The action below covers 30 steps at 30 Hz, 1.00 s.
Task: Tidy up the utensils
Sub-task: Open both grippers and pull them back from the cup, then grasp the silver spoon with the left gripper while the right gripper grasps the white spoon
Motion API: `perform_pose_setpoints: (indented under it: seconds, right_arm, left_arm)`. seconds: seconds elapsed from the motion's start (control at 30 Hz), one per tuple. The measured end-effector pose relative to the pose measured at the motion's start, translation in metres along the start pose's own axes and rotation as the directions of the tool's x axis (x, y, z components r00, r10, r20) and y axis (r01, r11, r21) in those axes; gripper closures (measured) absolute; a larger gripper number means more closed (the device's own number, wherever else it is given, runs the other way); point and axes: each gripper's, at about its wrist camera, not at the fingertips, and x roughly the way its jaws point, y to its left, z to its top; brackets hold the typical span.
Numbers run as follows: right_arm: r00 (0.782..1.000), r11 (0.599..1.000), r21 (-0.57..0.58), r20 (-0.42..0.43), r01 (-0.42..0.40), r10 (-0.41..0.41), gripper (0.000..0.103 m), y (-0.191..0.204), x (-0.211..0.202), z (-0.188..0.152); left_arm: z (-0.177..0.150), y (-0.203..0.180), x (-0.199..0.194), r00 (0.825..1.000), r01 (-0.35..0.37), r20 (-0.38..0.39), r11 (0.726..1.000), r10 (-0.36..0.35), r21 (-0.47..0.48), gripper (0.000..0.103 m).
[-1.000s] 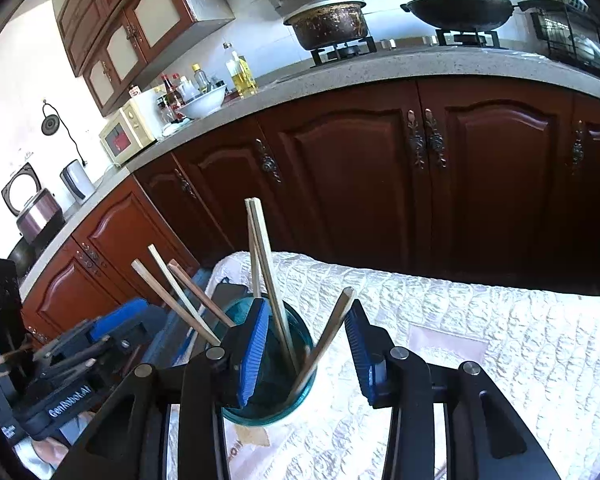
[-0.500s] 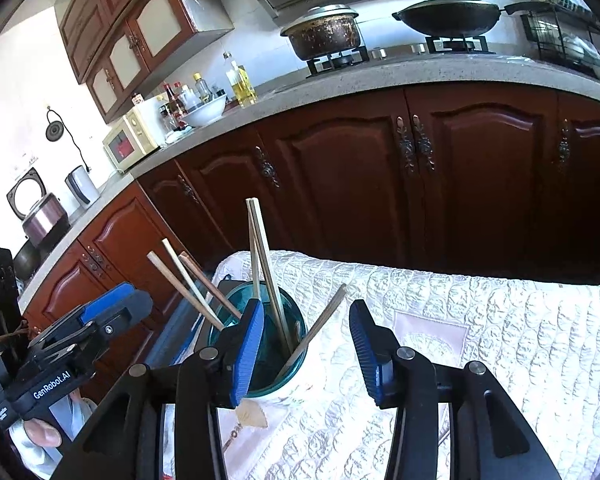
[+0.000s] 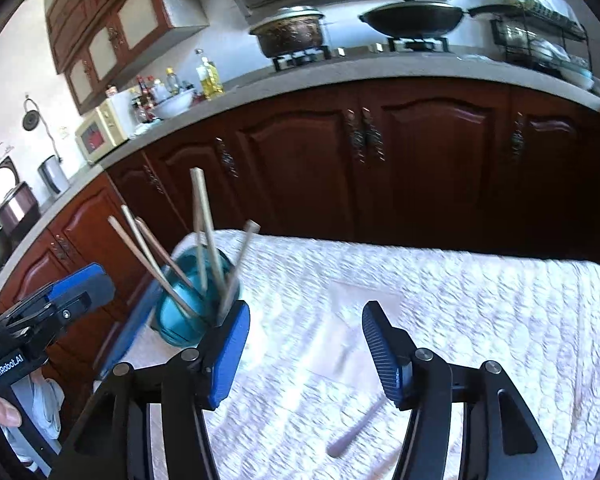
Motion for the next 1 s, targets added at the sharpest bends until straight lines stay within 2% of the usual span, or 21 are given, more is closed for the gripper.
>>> perform_pose_setpoints:
  seconds: [0.23,0.4,0.67,1.0]
  right_arm:
    - [0.997,0.997,0.041,-0.047,0.058,-0.056,0.044,-0.035,-0.007,-0.024]
    - [0.992,0.993,0.08,-0.097,0.09,-0.082,0.042,-0.064,-0.012,-0.048]
    - [0.975,0.98,0.171,-0.213,0.104,-0.066,0.042,-0.101,0.001,-0.1]
    - [0.965,0.971,0.235,-0.26,0.039,0.024,0.042,-0.113,0.019,-0.126]
  left_arm:
    - [-0.019,-0.028,0.025,0.997,0.045,-0.069,0.998,-0.042,0.043,0.046]
    - [-0.031,-0.041,0.047,0.986,0.1,-0.136,0.994,-0.093,0.048,0.046]
    - [-0.055,-0.058,0.088,0.954,0.172,-0.257,0.983,-0.151,0.06,0.046]
    - [-0.071,-0.081,0.149,0.907,0.249,-0.36,0.968,-0.221,0.033,0.046]
